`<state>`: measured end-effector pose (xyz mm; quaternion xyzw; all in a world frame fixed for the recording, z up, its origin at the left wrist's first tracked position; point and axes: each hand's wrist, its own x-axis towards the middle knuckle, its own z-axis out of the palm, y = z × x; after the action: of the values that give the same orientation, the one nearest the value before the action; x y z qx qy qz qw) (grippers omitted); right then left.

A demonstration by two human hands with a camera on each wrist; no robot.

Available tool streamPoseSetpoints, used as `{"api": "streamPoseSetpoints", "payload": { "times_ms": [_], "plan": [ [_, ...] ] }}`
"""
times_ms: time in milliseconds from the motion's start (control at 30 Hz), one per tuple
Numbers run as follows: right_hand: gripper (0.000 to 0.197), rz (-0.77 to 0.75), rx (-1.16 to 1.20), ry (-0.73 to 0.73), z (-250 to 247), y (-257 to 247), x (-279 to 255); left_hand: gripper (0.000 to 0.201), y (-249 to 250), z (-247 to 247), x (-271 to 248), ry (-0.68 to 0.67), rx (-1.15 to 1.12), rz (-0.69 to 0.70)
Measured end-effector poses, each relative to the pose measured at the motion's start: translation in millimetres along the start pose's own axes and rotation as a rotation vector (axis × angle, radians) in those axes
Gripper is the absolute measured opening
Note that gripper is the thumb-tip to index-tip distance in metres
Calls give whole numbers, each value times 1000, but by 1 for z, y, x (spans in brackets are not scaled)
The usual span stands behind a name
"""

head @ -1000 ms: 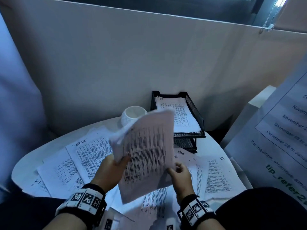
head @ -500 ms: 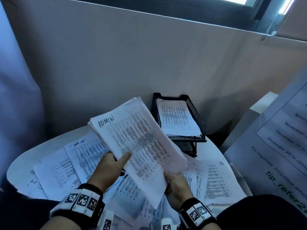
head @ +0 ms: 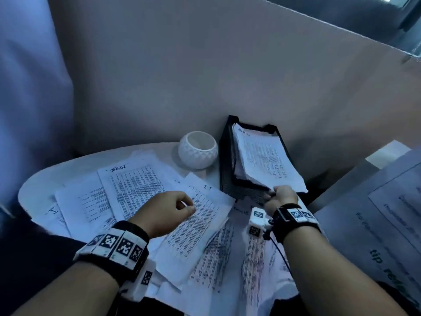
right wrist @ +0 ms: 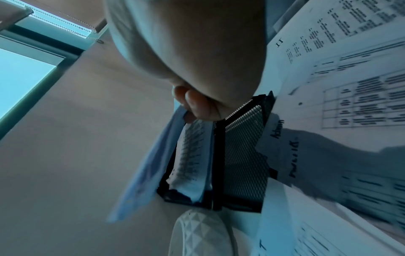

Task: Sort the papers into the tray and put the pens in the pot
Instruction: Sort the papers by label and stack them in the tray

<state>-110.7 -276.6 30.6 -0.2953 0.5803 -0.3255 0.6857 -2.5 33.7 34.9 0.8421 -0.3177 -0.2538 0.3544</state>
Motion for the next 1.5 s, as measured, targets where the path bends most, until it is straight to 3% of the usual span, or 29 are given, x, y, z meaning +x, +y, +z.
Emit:
{"api": "streamPoseSetpoints", "payload": {
  "times_ms": [200,267,367,433,500,633,733,833,900,1033,1133,1200,1367,1433,1500],
  "plan": [
    [27,-16,-118,15,30,-22,27,16,-3,-4,5,-4,46,-30],
    [24,-56,-90,-48,37,-26,31,17,-4,-4,6,-14,71,-44],
    [35,-49,3,-143,47,-25,34,20,-6,-5,9,-25,94,-69],
    [33,-76,-56,-159,49,-24,42,20,-7,-5,10,-23,107,-78],
    [26,-110,-44,-106,50,-22,48,20,-6,-6,12,-22,117,-81],
    [39,-120,-13,-38,43,-8,54,20,-5,-7,15,-27,118,-88],
    [24,-145,-53,31,35,8,50,20,-4,-6,15,-29,126,-82],
    [17,-299,-221,56,27,34,37,20,-5,-5,14,-33,124,-74],
    [13,-350,-371,-4,17,59,27,21,-6,-4,13,-36,127,-68],
    [6,-269,-748,-137,11,97,27,23,-6,-5,9,-51,154,-50],
    [29,-123,-960,-207,11,116,39,25,-7,-7,5,-66,197,-30],
    [28,-176,-1095,-202,12,121,42,26,-8,-7,4,-67,215,-25],
    [85,-231,-947,-162,17,127,37,28,-12,-10,7,-76,239,-37],
    [83,-231,-905,-174,20,126,32,28,-12,-10,9,-73,246,-33],
    [55,-236,-958,-225,21,126,26,28,-10,-8,11,-72,250,-24]
  ]
}}
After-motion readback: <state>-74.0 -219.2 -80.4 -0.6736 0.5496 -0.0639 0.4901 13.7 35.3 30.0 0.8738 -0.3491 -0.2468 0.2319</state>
